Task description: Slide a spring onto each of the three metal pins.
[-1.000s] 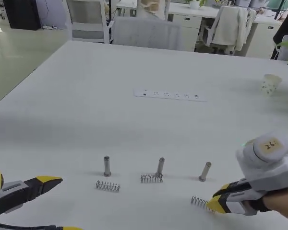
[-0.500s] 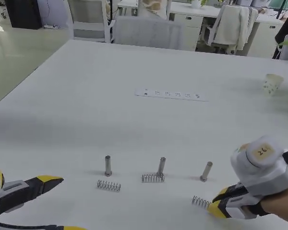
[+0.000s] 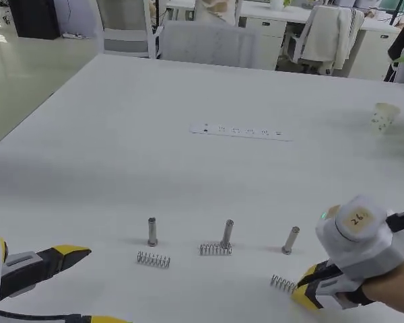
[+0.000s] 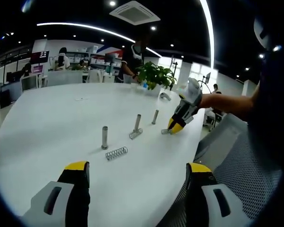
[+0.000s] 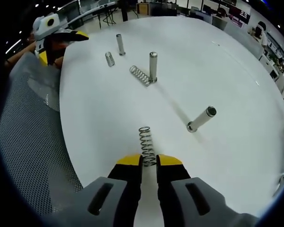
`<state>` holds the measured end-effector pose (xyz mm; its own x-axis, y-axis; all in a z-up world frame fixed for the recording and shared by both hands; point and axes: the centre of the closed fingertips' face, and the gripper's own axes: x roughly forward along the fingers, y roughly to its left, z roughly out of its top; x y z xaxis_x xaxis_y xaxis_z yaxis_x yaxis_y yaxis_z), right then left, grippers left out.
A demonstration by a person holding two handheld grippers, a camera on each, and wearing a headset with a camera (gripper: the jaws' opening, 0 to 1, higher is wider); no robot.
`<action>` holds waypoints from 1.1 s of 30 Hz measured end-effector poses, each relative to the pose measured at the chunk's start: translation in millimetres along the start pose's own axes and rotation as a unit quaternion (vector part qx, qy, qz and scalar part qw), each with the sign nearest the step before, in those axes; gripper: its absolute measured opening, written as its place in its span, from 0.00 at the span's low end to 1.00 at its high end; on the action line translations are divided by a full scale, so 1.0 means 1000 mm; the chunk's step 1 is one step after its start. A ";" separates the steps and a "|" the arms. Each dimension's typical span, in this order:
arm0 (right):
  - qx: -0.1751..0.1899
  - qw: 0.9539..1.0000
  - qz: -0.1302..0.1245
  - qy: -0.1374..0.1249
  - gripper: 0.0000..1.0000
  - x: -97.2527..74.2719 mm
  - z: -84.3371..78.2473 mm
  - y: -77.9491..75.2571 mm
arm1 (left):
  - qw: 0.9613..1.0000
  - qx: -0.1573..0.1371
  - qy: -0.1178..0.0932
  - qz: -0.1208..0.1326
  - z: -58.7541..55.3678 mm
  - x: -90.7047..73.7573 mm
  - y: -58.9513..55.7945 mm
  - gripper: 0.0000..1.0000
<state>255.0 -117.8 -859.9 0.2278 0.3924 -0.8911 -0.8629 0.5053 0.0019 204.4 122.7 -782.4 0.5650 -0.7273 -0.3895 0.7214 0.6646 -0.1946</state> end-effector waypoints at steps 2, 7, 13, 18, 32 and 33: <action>-0.003 1.000 0.000 0.002 0.09 0.000 0.000 0.000 | 1.000 -0.001 0.000 -0.001 0.001 -0.001 -0.001 0.79; -0.014 1.000 -0.004 0.006 0.09 0.000 0.000 0.000 | 1.000 0.000 -0.001 -0.002 0.001 -0.001 -0.001 0.78; -0.003 1.000 0.000 0.000 0.08 -0.003 0.003 0.002 | 1.000 0.003 0.001 -0.008 0.001 0.001 -0.005 0.78; 0.000 1.000 0.002 -0.004 0.08 -0.005 0.006 0.004 | 1.000 0.008 0.006 -0.016 0.001 0.003 -0.009 0.77; -0.020 0.999 0.026 -0.014 0.08 -0.009 0.030 0.020 | 0.999 0.027 0.014 -0.042 0.006 0.013 -0.020 0.76; -0.021 0.999 0.027 -0.015 0.08 -0.010 0.031 0.020 | 0.998 0.028 0.015 -0.045 0.006 0.015 -0.021 0.76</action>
<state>249.5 -87.3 -837.2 0.1936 0.4415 -0.8761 -0.8924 0.4503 0.0297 200.2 97.3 -778.6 0.4859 -0.7775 -0.3992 0.7903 0.5859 -0.1792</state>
